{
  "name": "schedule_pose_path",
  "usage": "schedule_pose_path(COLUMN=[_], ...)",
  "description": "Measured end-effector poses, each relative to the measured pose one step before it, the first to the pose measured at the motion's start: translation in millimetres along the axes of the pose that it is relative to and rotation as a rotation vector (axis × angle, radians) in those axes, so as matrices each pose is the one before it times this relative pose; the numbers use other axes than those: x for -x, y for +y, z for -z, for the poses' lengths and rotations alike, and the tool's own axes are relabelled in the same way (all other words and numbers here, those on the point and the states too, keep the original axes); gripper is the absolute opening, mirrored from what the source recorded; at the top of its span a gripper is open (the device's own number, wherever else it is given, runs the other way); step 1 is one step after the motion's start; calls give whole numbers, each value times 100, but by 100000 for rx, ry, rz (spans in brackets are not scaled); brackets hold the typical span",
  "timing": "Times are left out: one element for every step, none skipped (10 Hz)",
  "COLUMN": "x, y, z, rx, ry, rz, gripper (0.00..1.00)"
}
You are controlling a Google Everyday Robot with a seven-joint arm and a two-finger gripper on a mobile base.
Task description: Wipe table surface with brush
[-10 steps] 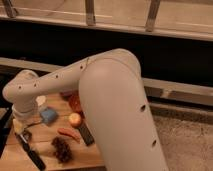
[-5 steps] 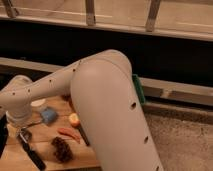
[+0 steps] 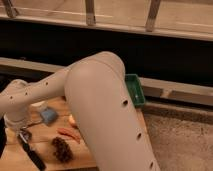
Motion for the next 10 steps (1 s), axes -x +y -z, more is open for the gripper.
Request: schedule_pose_path(x=[35,45,-57,-148,-202,-304,-88,-65,-80,-60], y=[170,66,-95,107,266,321,171,198,157,55], z=[-87,-9,-54,-380,-785,-1272,-545,-487,-528,-308], rx=[109,89,115,1345,1356,1141,208,156,195,-273], ry=[151,-30,81,370,439,1064,666,734,658,471], rz=[292,118,-246,-1035,-373,-153,-114,-607,-856,-1143], gripper=[68,68,68,68,68,68,68,68,68,68])
